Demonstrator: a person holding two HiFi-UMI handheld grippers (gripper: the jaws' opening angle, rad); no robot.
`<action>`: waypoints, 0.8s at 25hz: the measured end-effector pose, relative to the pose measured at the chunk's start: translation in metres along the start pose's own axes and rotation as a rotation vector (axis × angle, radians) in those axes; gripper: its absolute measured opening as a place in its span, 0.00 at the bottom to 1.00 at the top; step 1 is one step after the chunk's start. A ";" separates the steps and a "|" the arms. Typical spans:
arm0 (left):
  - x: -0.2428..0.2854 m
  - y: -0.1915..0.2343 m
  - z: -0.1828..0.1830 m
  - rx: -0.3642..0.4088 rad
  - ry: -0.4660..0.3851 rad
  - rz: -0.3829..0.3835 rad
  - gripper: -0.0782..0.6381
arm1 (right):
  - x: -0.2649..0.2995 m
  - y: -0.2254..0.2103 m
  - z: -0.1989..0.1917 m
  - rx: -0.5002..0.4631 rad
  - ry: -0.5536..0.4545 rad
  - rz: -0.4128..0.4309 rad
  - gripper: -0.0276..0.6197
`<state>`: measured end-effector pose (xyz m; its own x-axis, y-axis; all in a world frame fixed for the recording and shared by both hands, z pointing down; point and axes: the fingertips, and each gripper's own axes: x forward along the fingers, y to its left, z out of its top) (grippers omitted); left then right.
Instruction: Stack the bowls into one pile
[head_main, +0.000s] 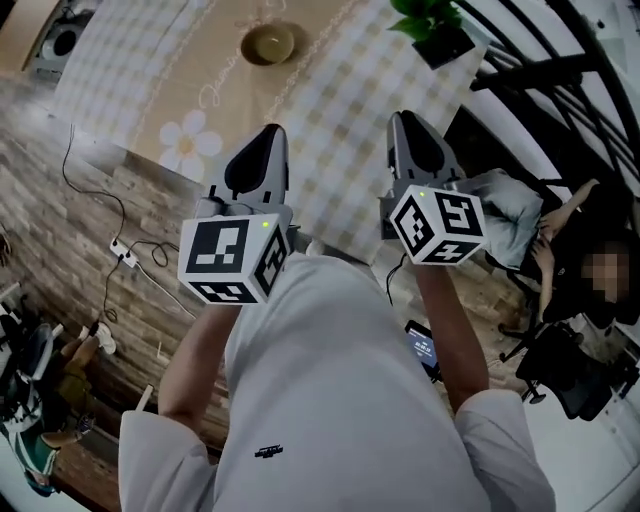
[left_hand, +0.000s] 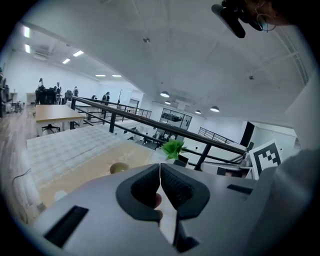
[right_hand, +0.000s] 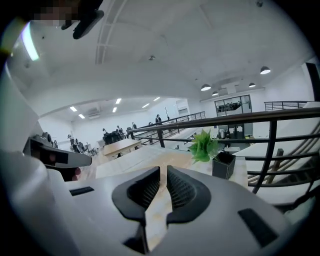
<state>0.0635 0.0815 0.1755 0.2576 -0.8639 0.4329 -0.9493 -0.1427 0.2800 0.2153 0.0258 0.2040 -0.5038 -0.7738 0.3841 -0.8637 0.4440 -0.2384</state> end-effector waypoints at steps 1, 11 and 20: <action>-0.006 -0.010 0.003 0.008 -0.013 -0.008 0.14 | -0.011 0.002 0.002 -0.003 -0.009 0.013 0.10; -0.034 -0.103 0.004 0.039 -0.068 -0.119 0.14 | -0.118 0.012 0.015 -0.045 -0.124 0.070 0.10; -0.052 -0.165 -0.021 0.074 -0.050 -0.167 0.14 | -0.176 0.020 0.009 0.034 -0.193 0.095 0.10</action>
<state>0.2100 0.1603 0.1244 0.4055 -0.8478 0.3418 -0.9051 -0.3200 0.2799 0.2867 0.1670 0.1236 -0.5683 -0.8026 0.1814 -0.8097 0.5063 -0.2967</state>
